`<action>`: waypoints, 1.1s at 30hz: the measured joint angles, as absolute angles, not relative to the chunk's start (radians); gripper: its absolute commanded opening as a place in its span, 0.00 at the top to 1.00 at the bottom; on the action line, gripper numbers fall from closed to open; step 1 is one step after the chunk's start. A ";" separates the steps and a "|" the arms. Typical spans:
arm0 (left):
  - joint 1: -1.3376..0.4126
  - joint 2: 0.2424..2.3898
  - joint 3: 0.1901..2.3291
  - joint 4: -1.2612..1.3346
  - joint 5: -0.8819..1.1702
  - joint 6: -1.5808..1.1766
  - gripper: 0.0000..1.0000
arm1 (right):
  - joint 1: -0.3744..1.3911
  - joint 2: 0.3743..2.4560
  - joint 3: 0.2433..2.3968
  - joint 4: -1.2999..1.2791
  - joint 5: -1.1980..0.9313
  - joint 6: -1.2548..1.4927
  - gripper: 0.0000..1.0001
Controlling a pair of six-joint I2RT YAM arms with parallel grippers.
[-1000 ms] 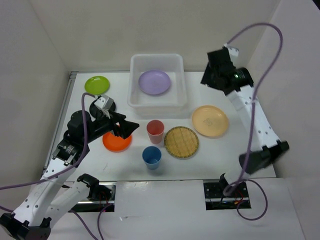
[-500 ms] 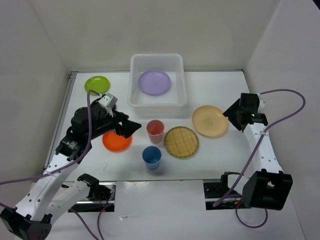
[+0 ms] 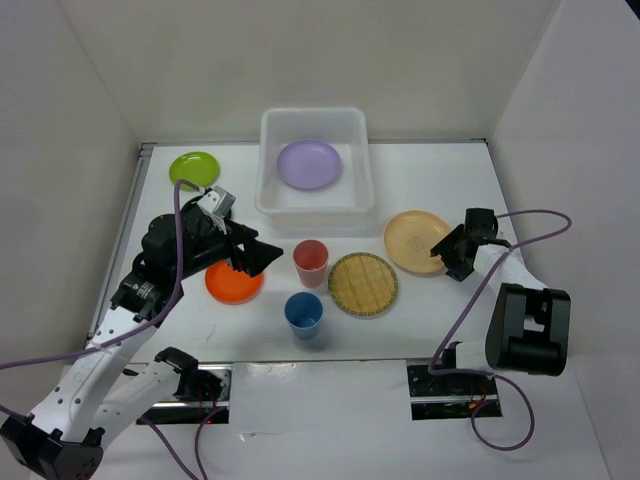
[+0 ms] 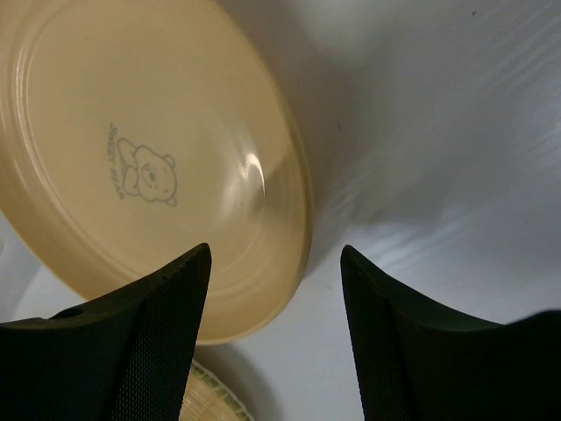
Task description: Place the mixed dishes into the plastic bin
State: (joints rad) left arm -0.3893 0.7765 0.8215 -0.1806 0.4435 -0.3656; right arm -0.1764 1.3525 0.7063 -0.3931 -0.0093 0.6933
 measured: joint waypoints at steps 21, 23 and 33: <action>-0.389 0.799 0.827 -0.181 0.443 -0.367 0.00 | -0.166 1.457 0.672 -0.189 0.001 0.784 1.00; -0.389 0.803 0.831 -0.183 0.443 -0.367 0.00 | -0.166 1.425 0.698 -0.244 0.028 0.779 1.00; -0.389 0.804 0.855 -0.191 0.444 -0.369 0.00 | -0.067 1.175 1.091 -0.425 0.214 0.731 1.00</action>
